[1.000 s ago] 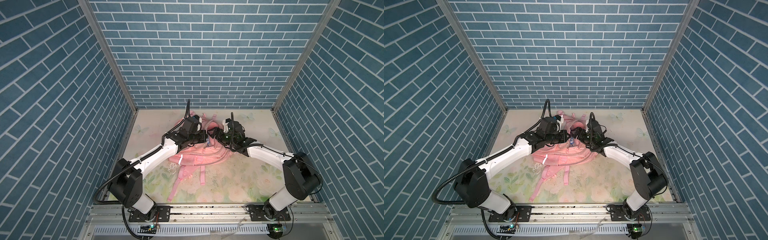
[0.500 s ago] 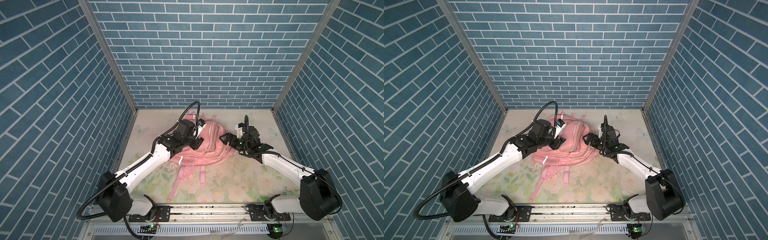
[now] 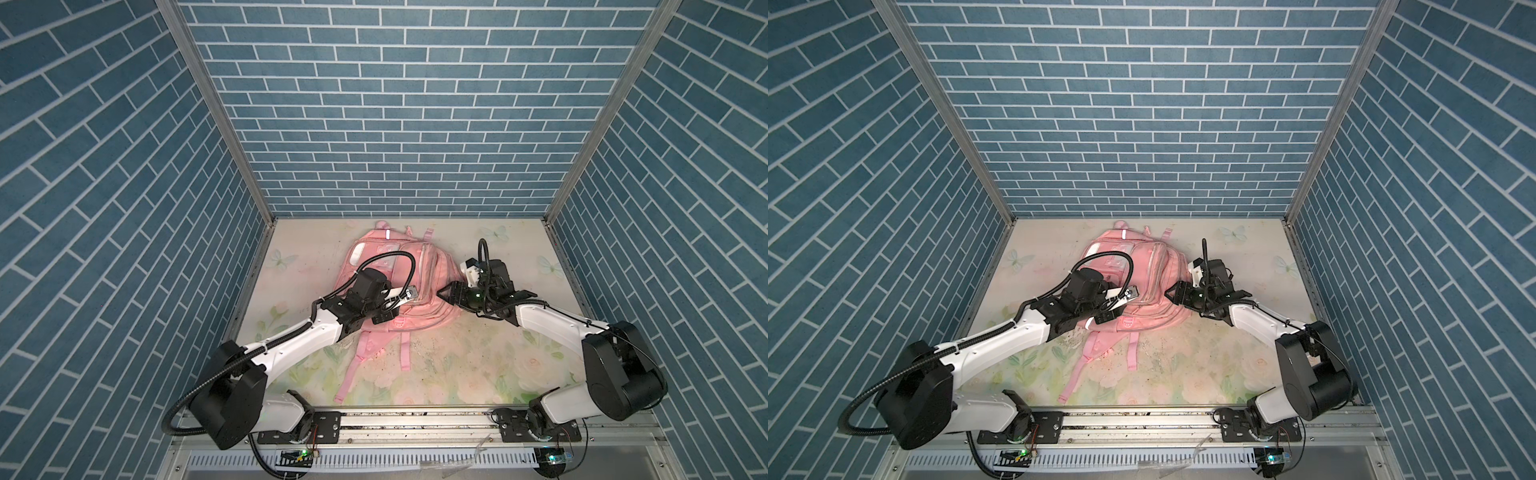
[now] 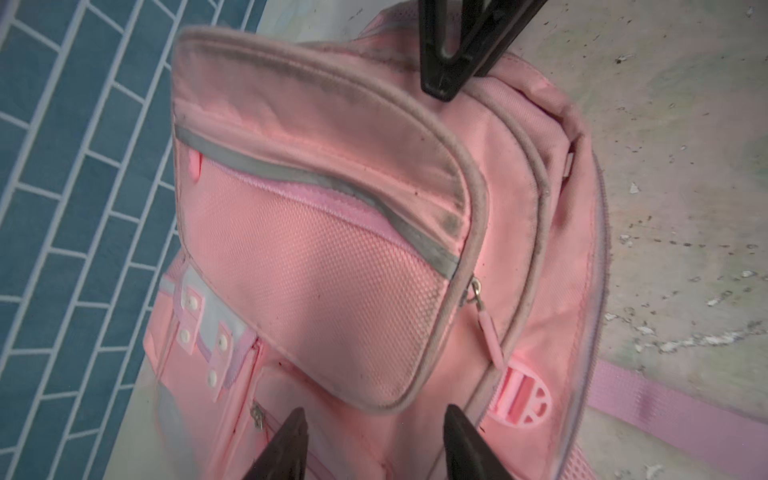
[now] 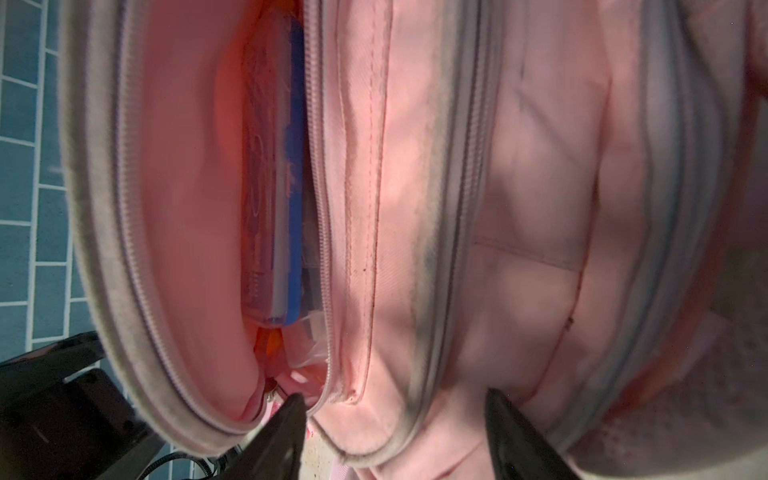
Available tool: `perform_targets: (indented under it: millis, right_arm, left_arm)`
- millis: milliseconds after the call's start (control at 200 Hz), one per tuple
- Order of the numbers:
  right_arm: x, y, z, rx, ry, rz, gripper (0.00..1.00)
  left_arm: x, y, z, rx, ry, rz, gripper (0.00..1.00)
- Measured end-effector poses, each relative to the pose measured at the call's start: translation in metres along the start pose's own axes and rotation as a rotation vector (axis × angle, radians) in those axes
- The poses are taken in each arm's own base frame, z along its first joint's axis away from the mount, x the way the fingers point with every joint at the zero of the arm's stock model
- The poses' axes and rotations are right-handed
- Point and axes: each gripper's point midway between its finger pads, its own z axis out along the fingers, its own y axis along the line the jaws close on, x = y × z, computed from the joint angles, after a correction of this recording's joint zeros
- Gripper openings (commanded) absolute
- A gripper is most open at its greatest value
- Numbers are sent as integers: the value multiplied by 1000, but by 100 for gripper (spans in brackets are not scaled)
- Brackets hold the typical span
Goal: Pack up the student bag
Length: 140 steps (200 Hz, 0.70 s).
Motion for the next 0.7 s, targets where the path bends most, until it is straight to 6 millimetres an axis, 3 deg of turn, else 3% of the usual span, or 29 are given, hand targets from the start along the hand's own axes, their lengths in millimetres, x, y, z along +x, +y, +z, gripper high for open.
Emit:
perform_targets:
  millis: [140, 295, 345, 520, 550, 700]
  right_arm:
    - [2, -12, 10, -7, 44, 38, 39]
    - [1, -15, 22, -25, 85, 52, 18]
    - [0, -15, 26, -29, 96, 53, 11]
    - [-3, -20, 32, -30, 120, 62, 8]
    - [-6, -20, 31, -28, 116, 62, 7]
    - [-31, -14, 28, -26, 85, 26, 9]
  left_arm:
    - [0, -16, 20, 32, -9, 69, 50]
    - [6, -23, 28, 41, -1, 99, 50]
    - [7, -22, 29, 30, 2, 102, 44]
    - [17, -17, 44, -6, 53, 87, 4]
    - [17, -17, 47, -6, 59, 79, 0]
    - [7, -11, 54, -22, 62, 29, 0]
